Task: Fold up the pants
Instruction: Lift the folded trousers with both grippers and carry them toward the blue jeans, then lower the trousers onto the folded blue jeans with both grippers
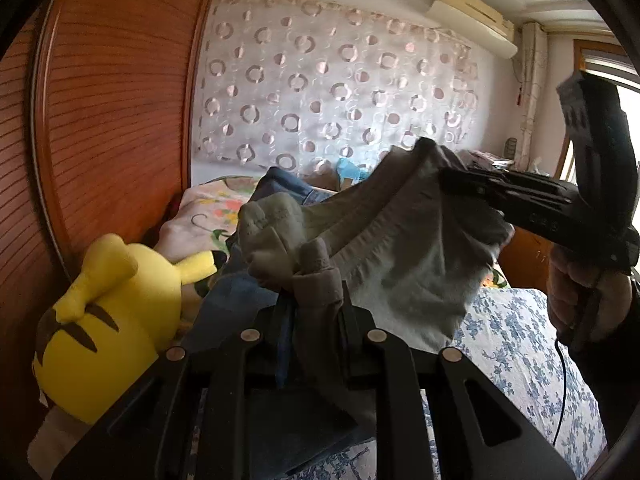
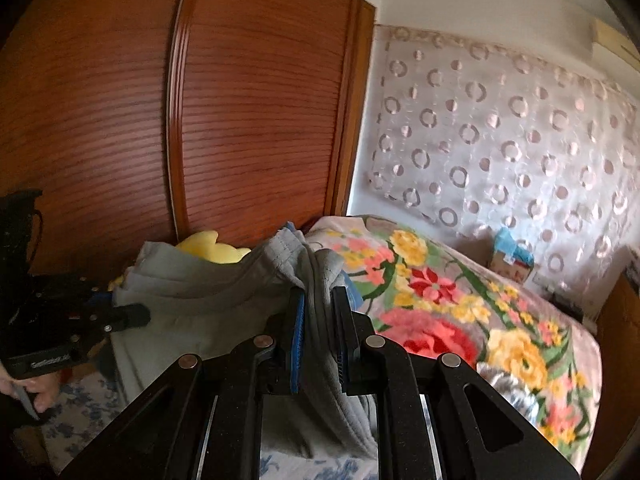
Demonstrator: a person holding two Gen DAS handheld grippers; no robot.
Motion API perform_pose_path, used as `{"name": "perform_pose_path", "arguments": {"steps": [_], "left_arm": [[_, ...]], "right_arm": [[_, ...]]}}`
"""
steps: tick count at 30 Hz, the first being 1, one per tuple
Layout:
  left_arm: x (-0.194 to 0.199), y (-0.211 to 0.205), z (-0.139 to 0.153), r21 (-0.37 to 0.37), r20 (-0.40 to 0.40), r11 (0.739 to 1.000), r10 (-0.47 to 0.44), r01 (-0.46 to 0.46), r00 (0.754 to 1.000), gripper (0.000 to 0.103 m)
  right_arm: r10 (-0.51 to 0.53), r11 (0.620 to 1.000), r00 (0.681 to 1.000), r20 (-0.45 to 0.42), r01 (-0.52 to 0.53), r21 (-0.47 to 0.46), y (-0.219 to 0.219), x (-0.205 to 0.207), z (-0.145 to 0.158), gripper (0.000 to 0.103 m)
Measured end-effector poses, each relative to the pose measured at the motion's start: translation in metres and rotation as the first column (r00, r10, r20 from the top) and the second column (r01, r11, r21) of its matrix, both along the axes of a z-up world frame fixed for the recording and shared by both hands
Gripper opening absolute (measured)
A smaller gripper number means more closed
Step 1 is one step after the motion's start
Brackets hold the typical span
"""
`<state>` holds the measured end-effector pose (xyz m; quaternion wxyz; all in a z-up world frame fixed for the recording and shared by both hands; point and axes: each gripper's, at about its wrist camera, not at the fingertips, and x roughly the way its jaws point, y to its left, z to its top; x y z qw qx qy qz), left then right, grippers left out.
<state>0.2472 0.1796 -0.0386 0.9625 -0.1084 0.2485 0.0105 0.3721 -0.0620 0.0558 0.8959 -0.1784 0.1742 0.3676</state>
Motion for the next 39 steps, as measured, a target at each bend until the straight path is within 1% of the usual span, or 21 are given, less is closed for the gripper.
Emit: {"name": "perform_pose_path", "arguments": {"steps": [3,8,12,18,23,30,31,33,35,39], "left_arm": [[-0.002,0.001,-0.002,-0.002,-0.004,1.0,0.005,-0.005,1.0,0.02],[-0.01,0.007,-0.007,-0.029,-0.005,0.999,0.034,-0.034,0.999,0.02],[-0.007,0.008,-0.01,-0.027,-0.016,0.999,0.039,-0.039,0.999,0.02],[-0.01,0.009,-0.009,-0.027,-0.019,0.999,0.044,-0.044,0.999,0.02],[-0.012,0.009,-0.011,-0.023,-0.024,0.999,0.042,-0.043,0.999,0.02],[-0.016,0.011,-0.011,-0.024,-0.028,0.998,0.05,-0.051,0.998,0.02],[-0.016,0.01,-0.011,-0.024,-0.029,0.998,0.051,-0.051,0.998,0.02],[-0.017,0.01,-0.01,-0.022,-0.031,0.998,0.05,-0.051,0.998,0.02],[-0.018,0.008,-0.008,-0.016,-0.029,0.999,0.051,-0.052,0.998,0.02],[-0.024,0.006,-0.002,-0.004,-0.012,0.999,0.054,-0.054,0.998,0.022]], "right_arm": [[0.026,0.999,1.0,0.011,-0.026,-0.039,0.011,0.008,0.001,0.014],[0.069,0.995,0.998,0.015,-0.067,-0.075,0.03,0.024,0.0,0.014],[0.098,0.991,0.995,0.029,-0.095,-0.092,0.04,0.032,0.001,0.014],[0.131,0.986,0.991,0.022,-0.128,-0.103,0.046,0.039,-0.002,0.014],[0.142,0.988,0.989,-0.046,-0.144,-0.052,0.045,0.054,-0.003,0.014],[0.118,0.99,0.991,-0.066,-0.122,-0.067,0.052,0.06,-0.005,0.014],[0.107,0.992,0.992,-0.074,-0.111,-0.062,0.049,0.061,-0.004,0.022],[0.094,0.995,0.992,-0.086,-0.097,-0.032,0.045,0.062,-0.001,0.028],[0.094,0.996,0.99,-0.103,-0.094,0.007,0.036,0.061,0.003,0.029],[0.1,0.995,0.988,-0.118,-0.097,0.034,0.019,0.053,0.006,0.03]]}}
